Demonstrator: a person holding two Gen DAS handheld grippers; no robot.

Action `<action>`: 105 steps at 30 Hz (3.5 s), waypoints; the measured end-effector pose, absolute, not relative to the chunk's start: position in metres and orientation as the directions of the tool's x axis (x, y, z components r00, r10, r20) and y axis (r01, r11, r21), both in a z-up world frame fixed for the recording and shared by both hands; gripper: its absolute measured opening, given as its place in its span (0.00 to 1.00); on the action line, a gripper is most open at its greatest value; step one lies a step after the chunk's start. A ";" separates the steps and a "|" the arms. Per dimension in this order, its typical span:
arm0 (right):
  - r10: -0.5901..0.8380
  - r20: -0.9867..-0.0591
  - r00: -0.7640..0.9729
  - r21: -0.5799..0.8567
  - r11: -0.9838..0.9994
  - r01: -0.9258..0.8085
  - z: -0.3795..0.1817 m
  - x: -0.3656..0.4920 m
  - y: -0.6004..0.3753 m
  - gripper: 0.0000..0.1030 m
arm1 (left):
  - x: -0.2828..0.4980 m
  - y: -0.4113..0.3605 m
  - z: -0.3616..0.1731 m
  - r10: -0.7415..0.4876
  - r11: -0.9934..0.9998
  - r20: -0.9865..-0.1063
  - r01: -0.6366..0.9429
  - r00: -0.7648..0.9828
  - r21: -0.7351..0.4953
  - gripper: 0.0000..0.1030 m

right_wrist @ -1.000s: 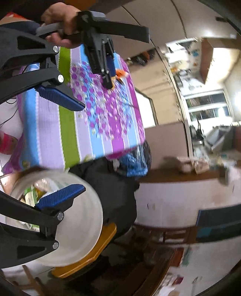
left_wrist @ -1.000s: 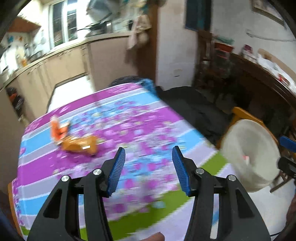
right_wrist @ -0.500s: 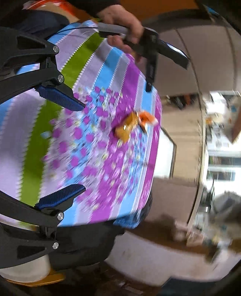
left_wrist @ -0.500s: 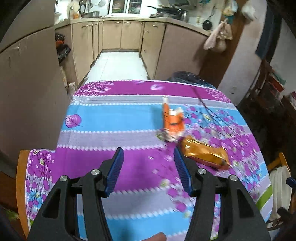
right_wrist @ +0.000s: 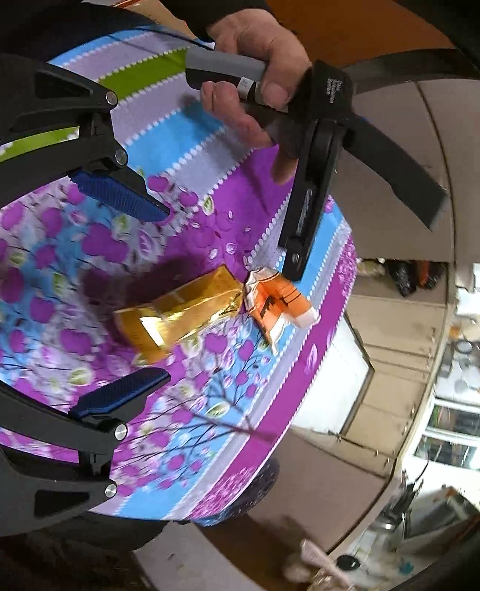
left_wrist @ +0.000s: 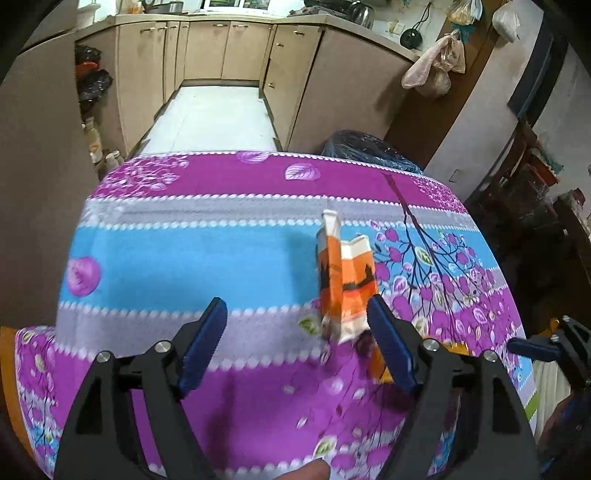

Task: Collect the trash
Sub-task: 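Grasp the orange-white paper packet with the left gripper while the right gripper grasps the gold foil bag, then carry the orange packet and gold bag over the white bucket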

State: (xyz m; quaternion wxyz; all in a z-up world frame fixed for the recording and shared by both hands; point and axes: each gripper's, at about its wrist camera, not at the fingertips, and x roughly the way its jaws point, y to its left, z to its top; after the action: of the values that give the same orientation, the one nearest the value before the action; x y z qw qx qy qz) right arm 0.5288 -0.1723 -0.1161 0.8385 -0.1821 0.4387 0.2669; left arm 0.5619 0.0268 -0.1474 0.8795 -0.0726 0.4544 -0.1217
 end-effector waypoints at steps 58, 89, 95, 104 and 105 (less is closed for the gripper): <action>0.026 -0.506 0.862 0.094 0.995 0.025 -0.059 0.342 -0.277 0.28 | 0.366 -0.025 -0.053 -0.230 0.973 -0.467 0.214 0.854 -0.088 0.08; -0.421 -0.477 0.771 0.059 0.860 0.507 -0.002 0.127 -0.513 0.29 | 0.267 -0.298 -0.031 -0.616 0.738 -0.479 0.671 0.625 -0.072 0.09; -0.401 -0.565 0.721 0.103 0.833 0.544 -0.009 0.132 -0.581 0.29 | 0.267 -0.351 -0.043 -0.629 0.692 -0.550 0.718 0.550 -0.074 0.09; -0.328 -0.687 0.648 0.133 0.820 0.557 -0.029 0.173 -0.641 0.29 | 0.279 -0.399 -0.061 -0.602 0.673 -0.651 0.733 0.463 -0.102 0.09; -0.319 -0.696 0.643 0.137 0.820 0.556 -0.033 0.177 -0.645 0.29 | 0.279 -0.403 -0.064 -0.597 0.673 -0.658 0.732 0.459 -0.100 0.09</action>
State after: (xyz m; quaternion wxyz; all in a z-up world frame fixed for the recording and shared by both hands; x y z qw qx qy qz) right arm 0.1768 -0.6451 -0.0327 0.8898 0.1723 0.3438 -0.2459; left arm 0.2789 -0.4026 -0.0637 0.8483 0.0991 0.3422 -0.3917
